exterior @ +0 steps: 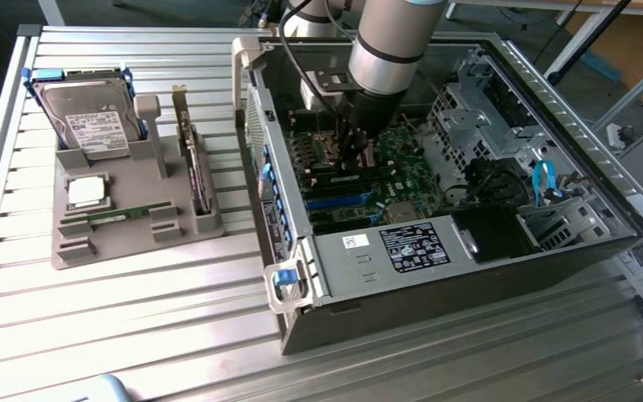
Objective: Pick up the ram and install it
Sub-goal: 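Press down the ram until it locks into place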
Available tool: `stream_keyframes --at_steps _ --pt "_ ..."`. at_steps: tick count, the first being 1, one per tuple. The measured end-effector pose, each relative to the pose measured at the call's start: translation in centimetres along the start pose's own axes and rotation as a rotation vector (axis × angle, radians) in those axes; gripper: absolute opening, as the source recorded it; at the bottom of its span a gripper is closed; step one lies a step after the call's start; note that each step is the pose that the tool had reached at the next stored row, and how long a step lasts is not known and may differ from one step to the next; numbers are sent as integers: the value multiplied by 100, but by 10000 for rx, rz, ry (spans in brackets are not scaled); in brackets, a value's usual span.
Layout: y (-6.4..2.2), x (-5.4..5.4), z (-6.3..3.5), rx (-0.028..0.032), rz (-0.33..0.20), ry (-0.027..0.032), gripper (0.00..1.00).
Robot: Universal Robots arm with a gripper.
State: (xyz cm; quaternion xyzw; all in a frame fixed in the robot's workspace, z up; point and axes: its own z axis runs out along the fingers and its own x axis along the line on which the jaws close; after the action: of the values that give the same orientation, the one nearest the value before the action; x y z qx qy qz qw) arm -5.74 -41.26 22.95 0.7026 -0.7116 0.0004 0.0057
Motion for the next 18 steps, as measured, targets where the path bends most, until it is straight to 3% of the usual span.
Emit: stream_keyframes --at_steps 8,18 --pt "1 1 -111 0 0 0 11" --pt "2 3 -440 0 -1 3 11"
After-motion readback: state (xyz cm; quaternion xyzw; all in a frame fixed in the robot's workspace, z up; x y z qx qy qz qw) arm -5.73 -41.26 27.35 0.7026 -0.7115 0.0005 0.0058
